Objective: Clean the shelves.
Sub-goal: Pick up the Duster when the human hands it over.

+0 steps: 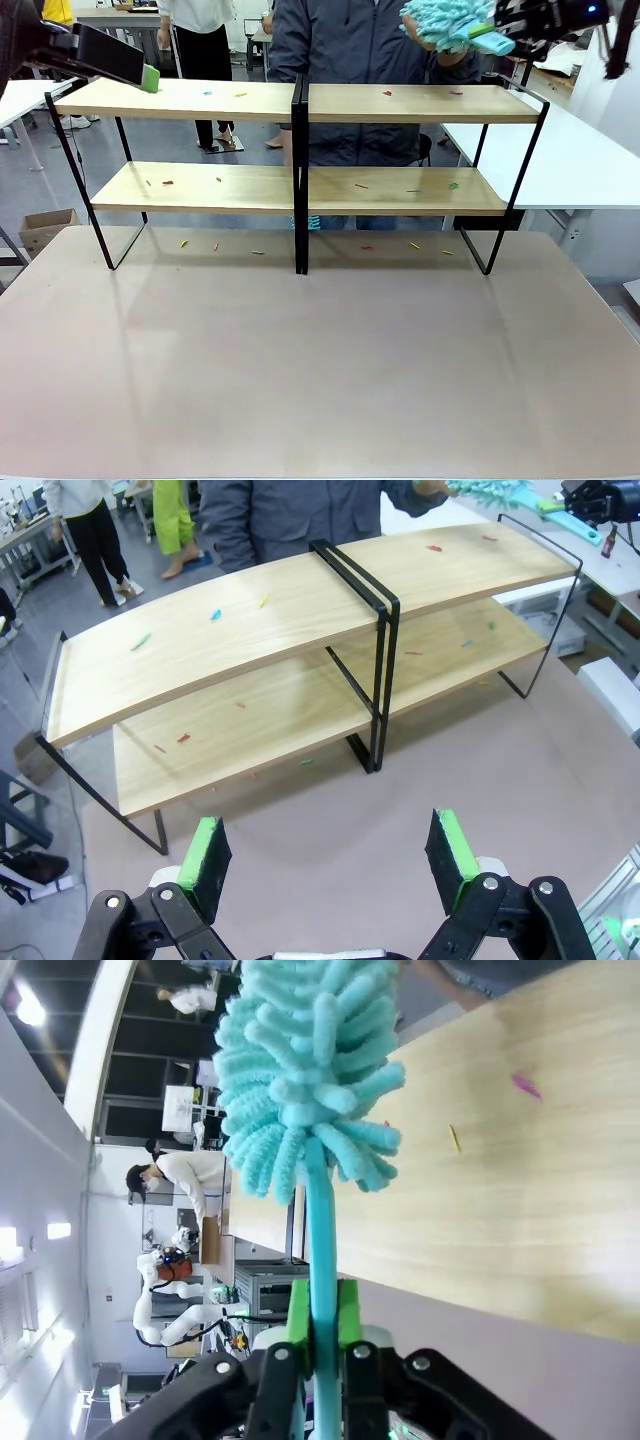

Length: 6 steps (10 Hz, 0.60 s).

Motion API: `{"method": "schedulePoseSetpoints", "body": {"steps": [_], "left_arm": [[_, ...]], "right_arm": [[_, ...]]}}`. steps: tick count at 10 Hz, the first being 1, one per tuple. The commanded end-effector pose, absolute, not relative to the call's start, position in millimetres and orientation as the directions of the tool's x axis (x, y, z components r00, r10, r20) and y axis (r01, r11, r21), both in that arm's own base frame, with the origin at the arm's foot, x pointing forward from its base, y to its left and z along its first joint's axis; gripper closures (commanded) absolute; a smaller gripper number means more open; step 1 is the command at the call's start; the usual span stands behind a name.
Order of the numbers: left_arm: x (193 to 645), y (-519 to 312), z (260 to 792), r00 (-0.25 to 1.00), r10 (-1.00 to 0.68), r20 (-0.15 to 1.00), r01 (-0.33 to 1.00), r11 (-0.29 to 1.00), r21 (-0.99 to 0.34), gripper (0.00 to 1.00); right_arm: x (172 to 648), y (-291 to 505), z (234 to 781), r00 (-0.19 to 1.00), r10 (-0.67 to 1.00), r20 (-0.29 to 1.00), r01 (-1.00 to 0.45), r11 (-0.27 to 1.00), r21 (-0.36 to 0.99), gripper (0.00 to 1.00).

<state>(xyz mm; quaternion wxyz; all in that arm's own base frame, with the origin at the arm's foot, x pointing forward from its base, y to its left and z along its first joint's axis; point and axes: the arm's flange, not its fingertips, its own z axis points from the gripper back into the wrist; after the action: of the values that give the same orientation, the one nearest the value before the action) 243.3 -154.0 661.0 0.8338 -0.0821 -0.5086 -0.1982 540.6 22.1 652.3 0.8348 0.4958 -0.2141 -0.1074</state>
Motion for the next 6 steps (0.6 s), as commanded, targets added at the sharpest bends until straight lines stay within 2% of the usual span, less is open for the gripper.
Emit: {"method": "schedulePoseSetpoints", "body": {"steps": [1,4,6], "left_arm": [[244,-154,660,0.397,-0.244,0.885,0.414,0.908,0.064,0.00],[244,-154,660,0.397,-0.244,0.885,0.414,0.908,0.064,0.00],[244,-154,660,0.397,-0.244,0.885,0.414,0.908,0.064,0.00]], "right_arm": [[496,-40,666,0.815,-0.465,0.347,-0.094,0.485,0.869,1.00],[366,-174,680,0.607,-0.661,0.441,-0.087,0.497,0.864,1.00],[301,-216,661,0.456,-0.737,0.498,-0.012,0.555,0.832,1.00]]}}
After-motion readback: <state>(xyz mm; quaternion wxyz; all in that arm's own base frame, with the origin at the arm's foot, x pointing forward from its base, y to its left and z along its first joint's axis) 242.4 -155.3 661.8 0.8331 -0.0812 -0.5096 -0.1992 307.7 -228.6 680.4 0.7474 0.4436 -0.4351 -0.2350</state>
